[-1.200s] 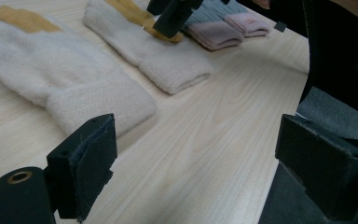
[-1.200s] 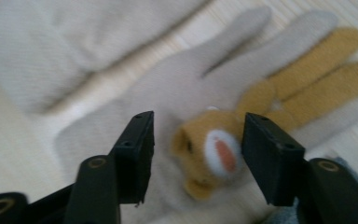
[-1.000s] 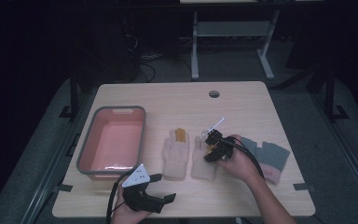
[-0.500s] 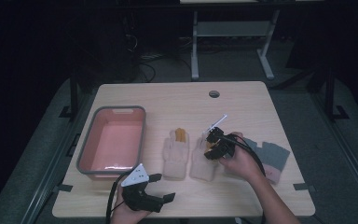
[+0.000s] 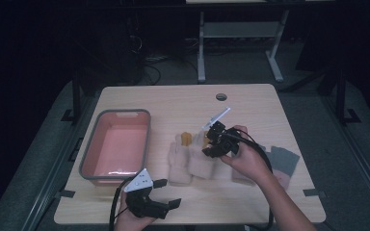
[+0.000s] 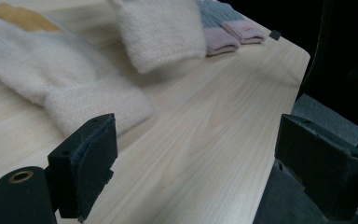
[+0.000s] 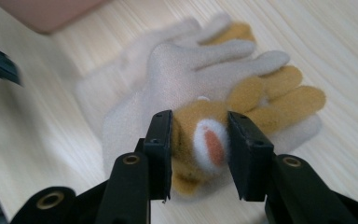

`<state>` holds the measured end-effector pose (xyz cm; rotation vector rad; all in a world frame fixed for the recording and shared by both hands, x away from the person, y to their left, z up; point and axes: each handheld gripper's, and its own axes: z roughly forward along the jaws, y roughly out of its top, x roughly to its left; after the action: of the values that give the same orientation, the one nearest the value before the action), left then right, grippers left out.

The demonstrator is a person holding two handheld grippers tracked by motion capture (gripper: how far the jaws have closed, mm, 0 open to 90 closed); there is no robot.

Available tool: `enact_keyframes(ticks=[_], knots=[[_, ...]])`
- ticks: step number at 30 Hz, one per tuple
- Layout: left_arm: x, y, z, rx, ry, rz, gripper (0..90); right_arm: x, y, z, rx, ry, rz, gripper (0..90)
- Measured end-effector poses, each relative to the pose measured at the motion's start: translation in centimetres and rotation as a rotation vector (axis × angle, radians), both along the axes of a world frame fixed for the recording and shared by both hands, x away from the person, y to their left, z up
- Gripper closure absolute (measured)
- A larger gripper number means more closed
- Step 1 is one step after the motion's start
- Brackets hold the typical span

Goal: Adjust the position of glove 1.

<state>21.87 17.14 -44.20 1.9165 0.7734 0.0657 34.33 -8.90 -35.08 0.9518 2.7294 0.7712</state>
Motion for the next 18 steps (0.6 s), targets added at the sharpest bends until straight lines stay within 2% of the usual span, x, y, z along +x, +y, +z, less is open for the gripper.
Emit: enact_keyframes(ticks=[1,2,6,8,12,16,18], knots=[[0.0,0.0,0.0,0.0,0.0,0.0,13.0,0.0,0.0,0.0,0.0,0.0,0.0,62.7],[0.0,0.0,0.0,0.001,-0.001,0.0,13.0,0.1,1.1,0.4,0.0,-0.008,0.025,62.7],[-0.1,0.1,0.1,0.005,-0.003,0.001,13.0,0.3,2.6,0.5,0.006,-0.007,0.064,62.6],[-0.1,0.3,0.2,0.003,-0.003,0.002,13.0,0.7,4.3,0.1,-0.002,-0.005,0.089,62.6],[-0.1,0.4,0.2,-0.008,-0.002,0.01,13.1,1.1,5.6,-0.5,-0.005,0.003,0.105,62.5],[-0.1,0.4,0.2,-0.012,0.003,0.01,13.1,2.0,7.1,-2.4,-0.049,0.025,0.115,62.2],[-0.1,0.4,0.2,-0.019,0.006,0.012,13.1,2.5,7.3,-3.4,-0.048,0.05,0.112,61.9]])
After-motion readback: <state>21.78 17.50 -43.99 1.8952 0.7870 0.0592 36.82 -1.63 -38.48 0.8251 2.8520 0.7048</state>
